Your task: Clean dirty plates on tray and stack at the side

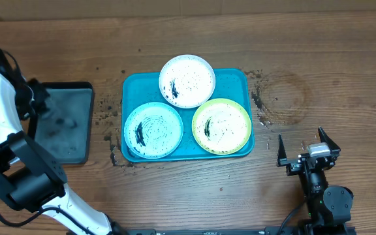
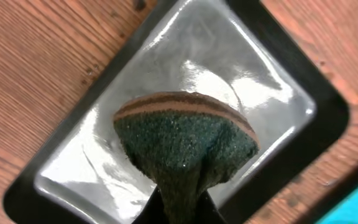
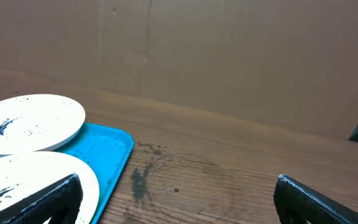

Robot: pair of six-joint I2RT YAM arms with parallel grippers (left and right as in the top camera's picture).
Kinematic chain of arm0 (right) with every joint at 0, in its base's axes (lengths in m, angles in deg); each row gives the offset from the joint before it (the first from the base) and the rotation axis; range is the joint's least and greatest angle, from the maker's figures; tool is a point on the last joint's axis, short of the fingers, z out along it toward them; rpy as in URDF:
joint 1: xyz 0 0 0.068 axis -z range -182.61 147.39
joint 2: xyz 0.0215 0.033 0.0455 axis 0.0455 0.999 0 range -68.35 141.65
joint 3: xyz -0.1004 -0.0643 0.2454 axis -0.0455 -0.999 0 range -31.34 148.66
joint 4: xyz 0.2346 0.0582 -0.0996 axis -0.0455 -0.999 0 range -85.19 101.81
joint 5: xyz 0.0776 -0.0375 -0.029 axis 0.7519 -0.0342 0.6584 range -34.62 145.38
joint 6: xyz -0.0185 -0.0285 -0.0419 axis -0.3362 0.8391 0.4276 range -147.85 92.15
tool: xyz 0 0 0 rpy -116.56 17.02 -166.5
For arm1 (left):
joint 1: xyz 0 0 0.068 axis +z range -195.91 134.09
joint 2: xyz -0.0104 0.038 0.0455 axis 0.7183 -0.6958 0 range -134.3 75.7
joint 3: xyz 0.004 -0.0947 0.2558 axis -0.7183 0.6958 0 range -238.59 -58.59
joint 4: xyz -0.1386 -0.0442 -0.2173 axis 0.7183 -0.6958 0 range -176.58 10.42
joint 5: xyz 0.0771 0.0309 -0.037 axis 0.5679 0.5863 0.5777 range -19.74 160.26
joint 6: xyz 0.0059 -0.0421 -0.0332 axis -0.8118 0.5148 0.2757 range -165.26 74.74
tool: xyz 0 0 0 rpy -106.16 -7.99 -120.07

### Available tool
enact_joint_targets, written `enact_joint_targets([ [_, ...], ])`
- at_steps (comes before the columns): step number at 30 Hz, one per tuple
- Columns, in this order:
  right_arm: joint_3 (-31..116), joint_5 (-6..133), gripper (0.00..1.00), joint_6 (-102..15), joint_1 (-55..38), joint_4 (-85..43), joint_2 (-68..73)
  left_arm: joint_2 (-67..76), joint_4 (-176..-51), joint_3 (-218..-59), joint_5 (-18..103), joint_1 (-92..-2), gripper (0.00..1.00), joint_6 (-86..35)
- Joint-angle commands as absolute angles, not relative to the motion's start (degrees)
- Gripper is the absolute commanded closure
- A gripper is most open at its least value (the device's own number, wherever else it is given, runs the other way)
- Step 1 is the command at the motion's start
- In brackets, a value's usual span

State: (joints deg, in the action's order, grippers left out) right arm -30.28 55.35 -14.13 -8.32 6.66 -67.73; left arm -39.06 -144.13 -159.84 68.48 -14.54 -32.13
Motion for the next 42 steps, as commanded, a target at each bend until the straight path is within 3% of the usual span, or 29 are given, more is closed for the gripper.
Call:
enact_joint_targets([
  [1, -30.85, 55.0, 0.0, -14.53, -8.5, 6.96, -68.19, -38.82, -142.93, -156.96, 65.75, -14.99, 0.96, -28.51],
  [5, -30.85, 55.0, 0.0, -14.55, -8.5, 6.96, -68.19, -39.41, -138.12, -148.59, 65.44, -15.89, 0.96, -28.48],
  [10, -30.85, 55.0, 0.0, -14.53, -8.5, 6.96, -68.19, -39.19, -141.71, -151.78, 62.03, -15.56, 0.96, -26.56],
  [25, -30.85, 55.0, 0.0, -14.53, -8.5, 6.96, -68.19, -39.17, -152.64, -168.32, 29.31, -13.73, 0.96, -1.77],
  [32, -30.85, 55.0, 0.0, -14.53, -8.5, 6.96, -68.19, -39.17, -151.56, -168.32, 26.08, -10.91, 0.96, 8.15],
  [42, -30.85, 55.0, 0.0, -14.53, -8.5, 6.96, -68.17, -39.19, -151.65, -168.3, 16.07, -5.62, 0.96, 7.08],
])
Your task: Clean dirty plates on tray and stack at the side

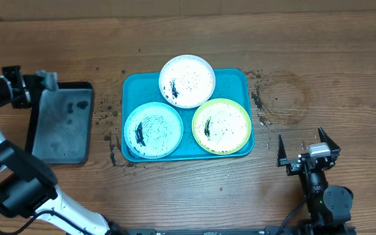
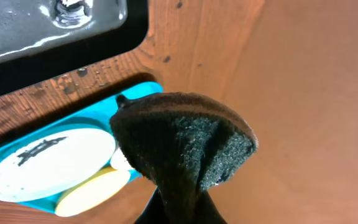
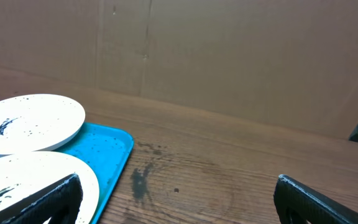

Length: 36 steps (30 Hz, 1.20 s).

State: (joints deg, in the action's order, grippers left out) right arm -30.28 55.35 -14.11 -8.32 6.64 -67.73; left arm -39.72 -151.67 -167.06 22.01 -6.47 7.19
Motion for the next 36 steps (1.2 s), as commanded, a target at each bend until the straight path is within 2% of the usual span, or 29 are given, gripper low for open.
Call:
enact_joint_targets([
  [1, -30.85, 55.0, 0.0, -14.53, -8.5, 6.96, -68.19, -39.19, -151.7, -168.28, 15.8, -5.49, 0.96, 5.96],
  [6, -30.85, 55.0, 0.0, -14.53, -8.5, 6.96, -68.19, -39.61, -150.97, -163.67, 26.3, -5.86, 0.96, 4.0],
  [12, -30.85, 55.0, 0.0, -14.53, -8.5, 6.96, -68.17, -41.36, -146.69, -154.82, 23.41, -6.4, 0.96, 0.13],
  [20, -30.85, 55.0, 0.0, -14.53, -8.5, 6.96, -68.19, -40.02, -151.37, -163.95, 17.14, -5.07, 0.96, -5.27],
  [24, -30.85, 55.0, 0.0, -14.53, -8.5, 6.96, -68.19, -40.02, -153.05, -165.42, 35.83, -5.95, 0.96, -4.59],
  [27, -30.85, 55.0, 0.0, -14.55, -8.5, 6.96, -68.19, -41.62, -151.91, -161.66, 42.84, -7.45, 0.96, -4.16],
  [30, -30.85, 55.0, 0.0, -14.55, -8.5, 6.96, -68.19, -44.44, -151.28, -158.03, 40.72, -8.2, 0.96, -5.58],
  [36, -30.85, 55.0, 0.0, -14.55, -8.5, 6.96, -68.19, -45.99, -152.4, -159.06, 26.41, -6.71, 0.96, -9.18],
])
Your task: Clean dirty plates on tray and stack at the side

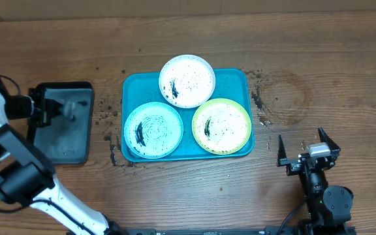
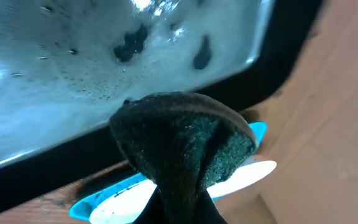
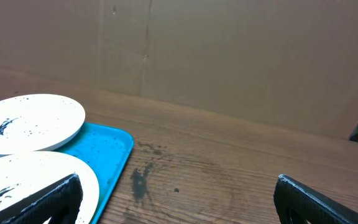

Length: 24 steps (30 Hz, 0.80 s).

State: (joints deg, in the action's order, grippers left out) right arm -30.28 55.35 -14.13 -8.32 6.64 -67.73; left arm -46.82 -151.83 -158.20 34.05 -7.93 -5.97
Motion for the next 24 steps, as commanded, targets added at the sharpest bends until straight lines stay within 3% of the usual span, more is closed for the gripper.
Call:
enact_joint_targets([
  [1, -30.85, 55.0, 0.0, -14.55, -8.5, 6.96, -68.19, -45.27, -153.18, -160.3, 25.84, -6.38, 0.96, -9.49],
  [7, -30.85, 55.0, 0.0, -14.53, -8.5, 6.96, -68.19, -39.61, -155.61, -167.73, 29.66, -5.95, 0.96, -9.91],
  [15, -30.85, 55.0, 0.0, -14.53, -8.5, 6.96, -68.19, -42.76, -155.85, -161.29, 55.3, -8.26, 0.96, -8.29],
  [24, -30.85, 55.0, 0.0, -14.53, -8.5, 6.96, -68.19, -42.73, -163.56, -171.28, 48.35, -8.02, 0.96, -13.73],
])
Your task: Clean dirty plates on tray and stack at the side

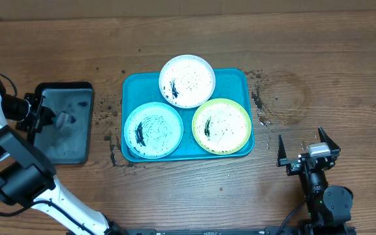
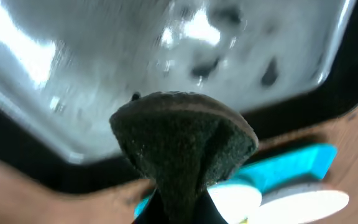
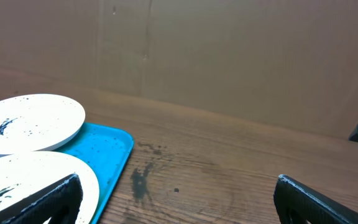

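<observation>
Three dirty plates lie on the blue tray (image 1: 243, 81): a white one (image 1: 187, 80) at the back, a light blue one (image 1: 153, 130) front left, a green-rimmed one (image 1: 221, 125) front right. My left gripper (image 1: 47, 117) is shut on a dark green sponge (image 2: 182, 146) and hangs over the black basin (image 1: 61, 140) of water at the left. My right gripper (image 1: 307, 151) stands open near the front right, nothing between its fingers (image 3: 58, 196).
Dark crumbs and a water stain (image 1: 282, 98) mark the wood right of the tray. Specks also lie between the basin and the tray. A brown cardboard wall (image 3: 229, 56) closes off the far side.
My left gripper with the sponge has shifted slightly toward the front over the basin, and the view of the water is blurred. The right arm has not moved.
My left gripper held the sponge over the basin. Then it was at the basin's back left corner, turned toward the tray. Then it was back over the basin's upper part, and now a little lower over the water. The plates and right arm stayed still.
</observation>
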Robot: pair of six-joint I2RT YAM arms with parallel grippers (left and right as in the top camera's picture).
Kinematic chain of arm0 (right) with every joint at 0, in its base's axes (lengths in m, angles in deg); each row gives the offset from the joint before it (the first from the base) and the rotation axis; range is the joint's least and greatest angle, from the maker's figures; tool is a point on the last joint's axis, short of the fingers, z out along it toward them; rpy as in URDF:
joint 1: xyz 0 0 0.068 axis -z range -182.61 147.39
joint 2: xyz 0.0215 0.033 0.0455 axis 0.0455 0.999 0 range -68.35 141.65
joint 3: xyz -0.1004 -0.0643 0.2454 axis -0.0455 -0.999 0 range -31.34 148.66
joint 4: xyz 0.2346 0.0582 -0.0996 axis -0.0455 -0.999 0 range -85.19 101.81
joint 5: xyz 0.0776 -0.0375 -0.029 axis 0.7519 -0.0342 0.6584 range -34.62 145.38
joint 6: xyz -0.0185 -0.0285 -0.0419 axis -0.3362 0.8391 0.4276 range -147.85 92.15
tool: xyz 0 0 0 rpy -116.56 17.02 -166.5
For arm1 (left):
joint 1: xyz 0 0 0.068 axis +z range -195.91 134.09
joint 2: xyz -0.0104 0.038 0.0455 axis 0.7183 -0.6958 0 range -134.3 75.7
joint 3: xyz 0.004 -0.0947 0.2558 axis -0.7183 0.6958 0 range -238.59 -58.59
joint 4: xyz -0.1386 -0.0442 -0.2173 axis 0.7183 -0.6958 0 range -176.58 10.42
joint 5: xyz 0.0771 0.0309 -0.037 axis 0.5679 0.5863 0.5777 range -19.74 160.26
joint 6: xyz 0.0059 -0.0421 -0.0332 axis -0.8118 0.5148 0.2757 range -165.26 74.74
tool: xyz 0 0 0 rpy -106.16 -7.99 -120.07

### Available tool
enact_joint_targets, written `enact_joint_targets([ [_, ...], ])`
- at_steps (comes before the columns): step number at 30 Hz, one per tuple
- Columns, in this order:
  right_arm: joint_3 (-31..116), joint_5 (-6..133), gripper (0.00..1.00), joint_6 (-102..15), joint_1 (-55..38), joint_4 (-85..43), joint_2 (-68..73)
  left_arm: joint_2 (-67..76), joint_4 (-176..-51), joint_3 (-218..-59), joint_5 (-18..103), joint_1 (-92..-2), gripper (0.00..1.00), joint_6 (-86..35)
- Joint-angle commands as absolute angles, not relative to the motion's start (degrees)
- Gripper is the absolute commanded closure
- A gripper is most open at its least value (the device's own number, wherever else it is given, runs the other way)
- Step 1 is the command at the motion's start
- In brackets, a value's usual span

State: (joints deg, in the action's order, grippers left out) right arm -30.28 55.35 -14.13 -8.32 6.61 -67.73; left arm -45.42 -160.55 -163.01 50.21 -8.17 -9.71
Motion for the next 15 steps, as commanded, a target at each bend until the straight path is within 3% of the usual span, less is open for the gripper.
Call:
enact_joint_targets([
  [1, -30.85, 55.0, 0.0, -14.53, -8.5, 6.96, -68.19, -42.21, -165.29, -173.57, 48.55, -8.17, 0.96, -14.58],
  [7, -30.85, 55.0, 0.0, -14.55, -8.5, 6.96, -68.17, -35.96, -176.39, -187.14, 52.72, -11.34, 0.96, -16.99],
  [15, -30.85, 55.0, 0.0, -14.53, -8.5, 6.96, -68.19, -26.1, -176.39, -181.99, 55.65, -22.91, 0.96, -20.22],
])
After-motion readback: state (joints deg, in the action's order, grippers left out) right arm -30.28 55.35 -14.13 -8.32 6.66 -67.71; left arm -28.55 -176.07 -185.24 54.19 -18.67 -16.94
